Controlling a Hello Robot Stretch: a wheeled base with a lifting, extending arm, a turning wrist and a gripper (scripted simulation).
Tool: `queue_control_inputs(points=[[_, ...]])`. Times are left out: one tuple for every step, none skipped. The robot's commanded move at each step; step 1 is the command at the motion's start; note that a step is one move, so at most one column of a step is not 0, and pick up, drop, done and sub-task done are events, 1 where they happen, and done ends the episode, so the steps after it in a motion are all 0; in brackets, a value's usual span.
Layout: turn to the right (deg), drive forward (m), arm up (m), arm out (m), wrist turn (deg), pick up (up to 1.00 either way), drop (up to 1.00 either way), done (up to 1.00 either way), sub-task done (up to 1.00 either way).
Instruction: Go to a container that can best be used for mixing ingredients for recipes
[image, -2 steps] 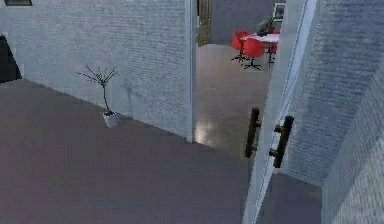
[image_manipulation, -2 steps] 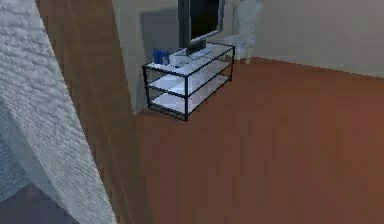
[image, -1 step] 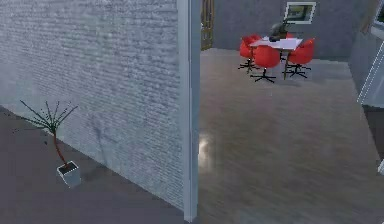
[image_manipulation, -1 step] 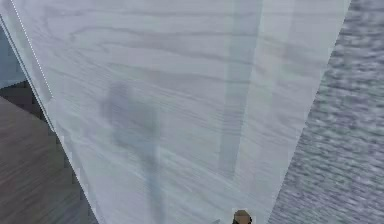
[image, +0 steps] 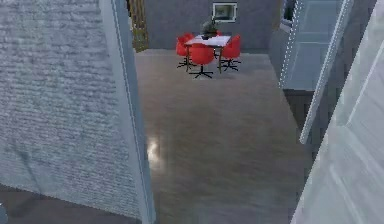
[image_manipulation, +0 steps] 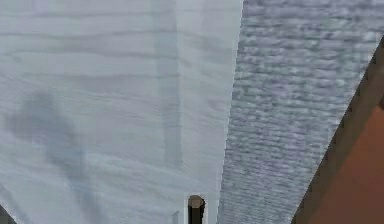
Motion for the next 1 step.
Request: queue_control_inputs(points=[[0.0, 1.00, 0.00, 0.00, 0.0, 0.00, 0.00, 0.00, 0.00]])
